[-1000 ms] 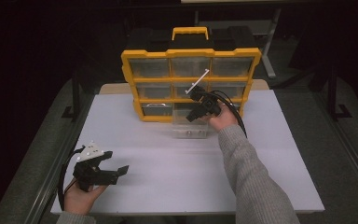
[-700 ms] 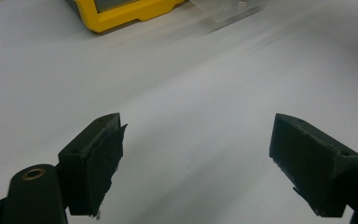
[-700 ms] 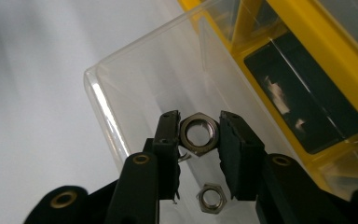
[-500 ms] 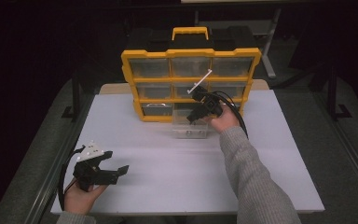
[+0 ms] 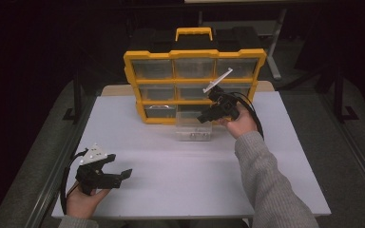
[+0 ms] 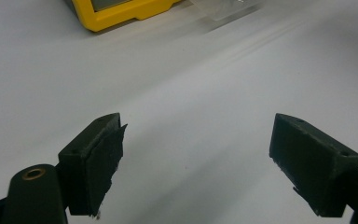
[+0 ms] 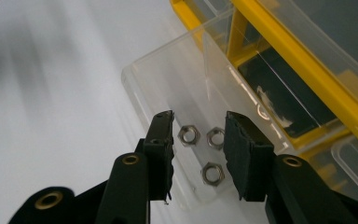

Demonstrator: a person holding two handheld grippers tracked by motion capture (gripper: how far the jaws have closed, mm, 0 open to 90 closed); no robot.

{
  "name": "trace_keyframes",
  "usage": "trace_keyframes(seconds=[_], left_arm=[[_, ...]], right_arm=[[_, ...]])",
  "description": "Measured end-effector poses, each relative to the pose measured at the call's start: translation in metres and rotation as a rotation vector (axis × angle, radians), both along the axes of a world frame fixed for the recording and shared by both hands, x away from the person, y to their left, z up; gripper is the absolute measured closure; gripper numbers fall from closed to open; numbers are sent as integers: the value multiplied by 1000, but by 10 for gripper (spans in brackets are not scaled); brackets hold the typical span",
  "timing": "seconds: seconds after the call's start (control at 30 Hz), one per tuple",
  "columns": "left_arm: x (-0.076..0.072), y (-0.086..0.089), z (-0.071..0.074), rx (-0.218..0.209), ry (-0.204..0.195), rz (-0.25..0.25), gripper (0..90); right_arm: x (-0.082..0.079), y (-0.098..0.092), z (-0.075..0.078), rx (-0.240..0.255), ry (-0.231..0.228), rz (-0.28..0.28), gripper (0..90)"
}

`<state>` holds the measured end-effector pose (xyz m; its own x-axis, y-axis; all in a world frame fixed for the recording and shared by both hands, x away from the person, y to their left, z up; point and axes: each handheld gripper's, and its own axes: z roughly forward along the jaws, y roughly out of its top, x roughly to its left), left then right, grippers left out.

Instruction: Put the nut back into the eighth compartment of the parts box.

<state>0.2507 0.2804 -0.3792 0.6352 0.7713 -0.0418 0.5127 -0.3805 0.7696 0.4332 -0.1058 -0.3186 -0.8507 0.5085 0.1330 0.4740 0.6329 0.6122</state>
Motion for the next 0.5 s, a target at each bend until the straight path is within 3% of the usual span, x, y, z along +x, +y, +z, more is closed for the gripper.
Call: trace_keyframes(seconds=[0.5], left_arm=[[0,2,2,4,-7,-13,169]], right_arm=[[-29,-37,7,63,-7,-39,562]])
